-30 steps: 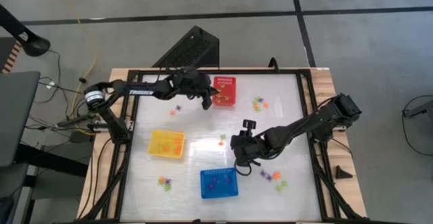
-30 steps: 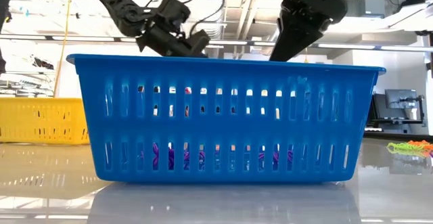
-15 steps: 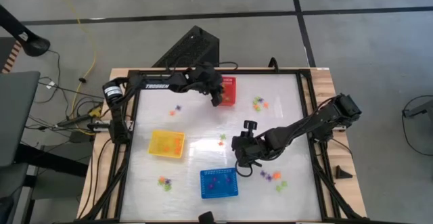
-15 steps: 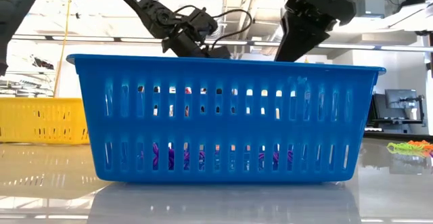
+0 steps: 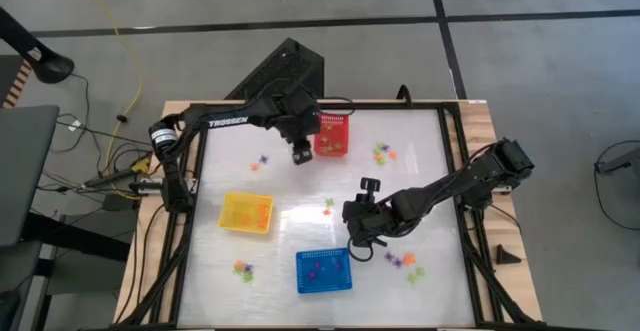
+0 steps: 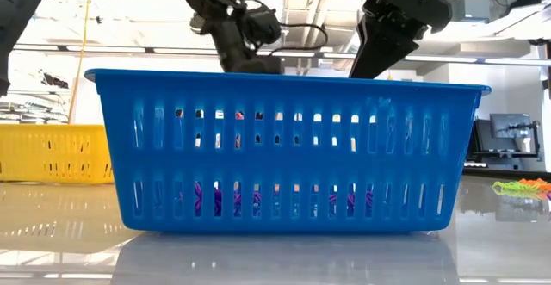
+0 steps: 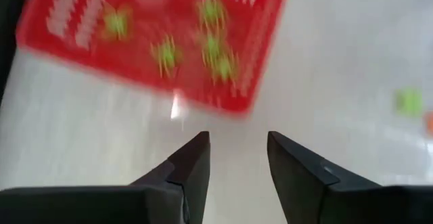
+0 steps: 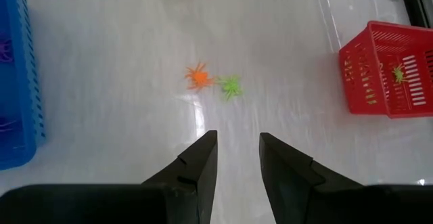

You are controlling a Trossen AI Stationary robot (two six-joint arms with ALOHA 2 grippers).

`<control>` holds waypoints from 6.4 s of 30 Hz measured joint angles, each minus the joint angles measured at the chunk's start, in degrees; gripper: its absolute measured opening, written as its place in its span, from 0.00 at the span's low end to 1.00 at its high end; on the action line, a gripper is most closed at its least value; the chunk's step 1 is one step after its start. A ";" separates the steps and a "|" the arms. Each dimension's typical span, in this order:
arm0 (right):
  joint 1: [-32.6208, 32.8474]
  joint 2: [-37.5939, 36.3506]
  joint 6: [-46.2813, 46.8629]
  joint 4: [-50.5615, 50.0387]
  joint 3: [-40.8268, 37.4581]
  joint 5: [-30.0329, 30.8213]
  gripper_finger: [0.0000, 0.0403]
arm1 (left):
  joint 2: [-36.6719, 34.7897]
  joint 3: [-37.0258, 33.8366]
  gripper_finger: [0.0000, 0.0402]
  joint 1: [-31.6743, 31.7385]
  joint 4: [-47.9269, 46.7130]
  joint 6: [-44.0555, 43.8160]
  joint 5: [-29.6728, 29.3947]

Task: Sort Halloween decoration
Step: Put the orange spider toy into the yellow basket, then put the green spider toy into the red basket

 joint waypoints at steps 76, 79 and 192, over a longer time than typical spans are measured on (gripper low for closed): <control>-0.13 0.00 -0.09 2.07 -0.04 0.02 0.35 | -0.65 -30.65 0.00 -26.88 50.96 3.60 -4.69; -0.13 0.00 -0.09 2.07 -0.04 0.02 0.35 | -4.47 -30.59 0.00 -26.91 50.42 3.63 -4.13; -5.44 -21.56 62.03 -7.73 -31.95 -22.85 0.35 | -41.52 -56.40 0.27 -28.57 68.46 -4.46 -4.12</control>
